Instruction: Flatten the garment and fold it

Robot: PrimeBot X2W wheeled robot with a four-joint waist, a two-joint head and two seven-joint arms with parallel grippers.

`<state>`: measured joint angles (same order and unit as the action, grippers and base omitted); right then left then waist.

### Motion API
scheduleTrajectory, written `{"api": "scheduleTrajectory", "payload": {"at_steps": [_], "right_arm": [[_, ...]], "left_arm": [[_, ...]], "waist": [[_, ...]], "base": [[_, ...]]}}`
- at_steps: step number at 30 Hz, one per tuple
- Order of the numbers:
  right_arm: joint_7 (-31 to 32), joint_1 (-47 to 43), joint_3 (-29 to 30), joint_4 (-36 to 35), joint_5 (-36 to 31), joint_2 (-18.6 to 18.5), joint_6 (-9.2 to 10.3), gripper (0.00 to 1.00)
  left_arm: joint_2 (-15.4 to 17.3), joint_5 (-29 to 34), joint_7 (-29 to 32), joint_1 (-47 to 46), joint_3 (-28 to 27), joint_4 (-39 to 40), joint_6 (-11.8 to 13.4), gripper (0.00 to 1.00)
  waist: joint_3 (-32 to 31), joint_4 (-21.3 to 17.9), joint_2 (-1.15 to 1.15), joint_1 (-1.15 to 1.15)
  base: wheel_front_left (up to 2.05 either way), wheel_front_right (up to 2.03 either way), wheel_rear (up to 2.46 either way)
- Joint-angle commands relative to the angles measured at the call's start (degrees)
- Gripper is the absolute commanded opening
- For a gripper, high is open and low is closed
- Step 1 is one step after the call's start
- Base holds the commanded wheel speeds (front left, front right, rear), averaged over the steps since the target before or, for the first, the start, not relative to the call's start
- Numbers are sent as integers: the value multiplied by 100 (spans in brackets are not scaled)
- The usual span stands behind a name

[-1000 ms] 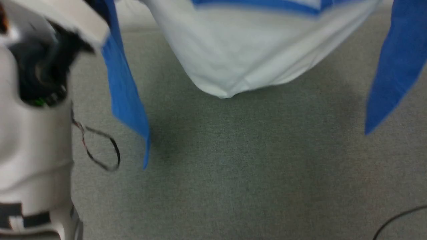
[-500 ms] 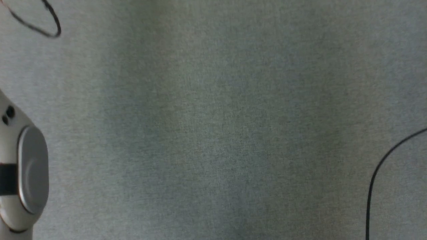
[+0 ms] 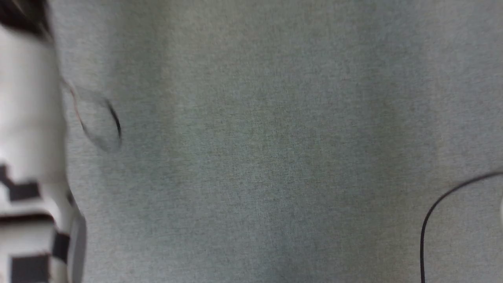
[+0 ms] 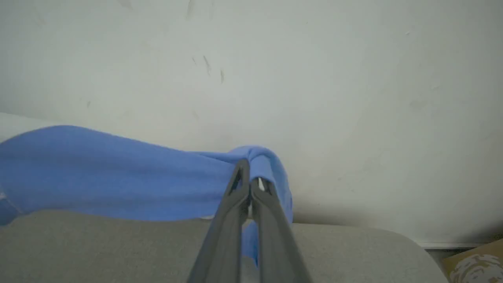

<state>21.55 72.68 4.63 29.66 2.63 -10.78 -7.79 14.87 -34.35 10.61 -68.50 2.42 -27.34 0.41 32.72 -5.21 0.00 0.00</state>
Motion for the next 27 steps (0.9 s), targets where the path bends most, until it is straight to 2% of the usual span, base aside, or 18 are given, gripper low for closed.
{"api": "scheduleTrajectory", "payload": {"at_steps": [1,4,7,13,21,27], "right_arm": [[61,-366,-70,-5,164,-110,31,0],[277,-1276,-312,-216,584,-220,31,0],[462,-2243,-439,-718,925,-295,31,0],[843,-4148,-254,-1951,1186,-261,31,0],[1388,-6291,270,-3301,1140,215,31,0],[1646,-7249,643,-3831,1010,557,31,0]], "left_arm": [[57,49,4,352,51,-23,-69,0],[139,177,52,1200,283,-25,-222,0],[162,172,121,2057,406,78,-290,0],[112,-102,440,3838,460,763,-254,0],[71,-321,943,5953,517,2136,163,0],[74,-350,1261,6914,582,2880,488,0]], "waist": [[-386,90,0,0],[-740,120,0,0],[-1085,141,0,0],[-1688,184,0,0],[-2265,268,0,0],[-2473,341,0,0]], "base": [[0,0,0],[0,0,0],[0,0,0],[0,0,0],[0,0,0],[0,0,0]]}}
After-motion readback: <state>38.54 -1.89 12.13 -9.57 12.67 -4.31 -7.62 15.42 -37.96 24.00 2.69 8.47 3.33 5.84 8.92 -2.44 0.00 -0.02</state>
